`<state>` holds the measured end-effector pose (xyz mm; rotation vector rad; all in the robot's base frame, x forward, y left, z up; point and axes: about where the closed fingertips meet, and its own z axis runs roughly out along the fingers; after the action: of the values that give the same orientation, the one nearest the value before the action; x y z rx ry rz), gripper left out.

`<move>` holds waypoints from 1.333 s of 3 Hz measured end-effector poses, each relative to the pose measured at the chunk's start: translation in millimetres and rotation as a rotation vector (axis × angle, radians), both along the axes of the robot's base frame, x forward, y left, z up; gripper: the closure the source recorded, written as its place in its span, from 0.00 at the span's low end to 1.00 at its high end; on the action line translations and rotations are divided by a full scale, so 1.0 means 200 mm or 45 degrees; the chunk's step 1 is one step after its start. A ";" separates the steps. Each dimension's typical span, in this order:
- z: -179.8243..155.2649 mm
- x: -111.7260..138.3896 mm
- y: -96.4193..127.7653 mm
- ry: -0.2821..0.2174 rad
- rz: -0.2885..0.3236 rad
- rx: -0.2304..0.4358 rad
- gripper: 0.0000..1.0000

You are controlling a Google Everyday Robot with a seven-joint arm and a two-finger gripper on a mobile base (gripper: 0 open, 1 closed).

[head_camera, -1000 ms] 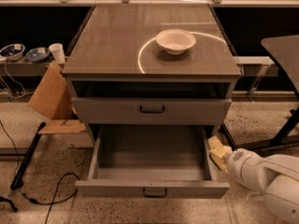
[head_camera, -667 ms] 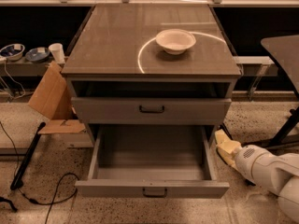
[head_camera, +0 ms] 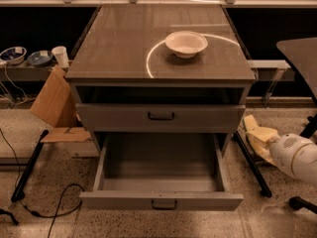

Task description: Pick sponge from middle drawer and place on counter

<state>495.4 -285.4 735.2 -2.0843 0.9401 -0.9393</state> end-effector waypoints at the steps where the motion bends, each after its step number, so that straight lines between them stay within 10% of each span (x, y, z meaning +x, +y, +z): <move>1: 0.22 0.02 -0.07 -0.078 -0.025 0.045 1.00; 4: 0.78 0.22 -0.01 -0.243 -0.019 0.167 1.00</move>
Offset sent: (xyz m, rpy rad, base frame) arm 0.0022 -0.0247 0.1650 0.0877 -0.2014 -0.0125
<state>538.9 -286.5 890.9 -1.8452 0.8934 -1.0355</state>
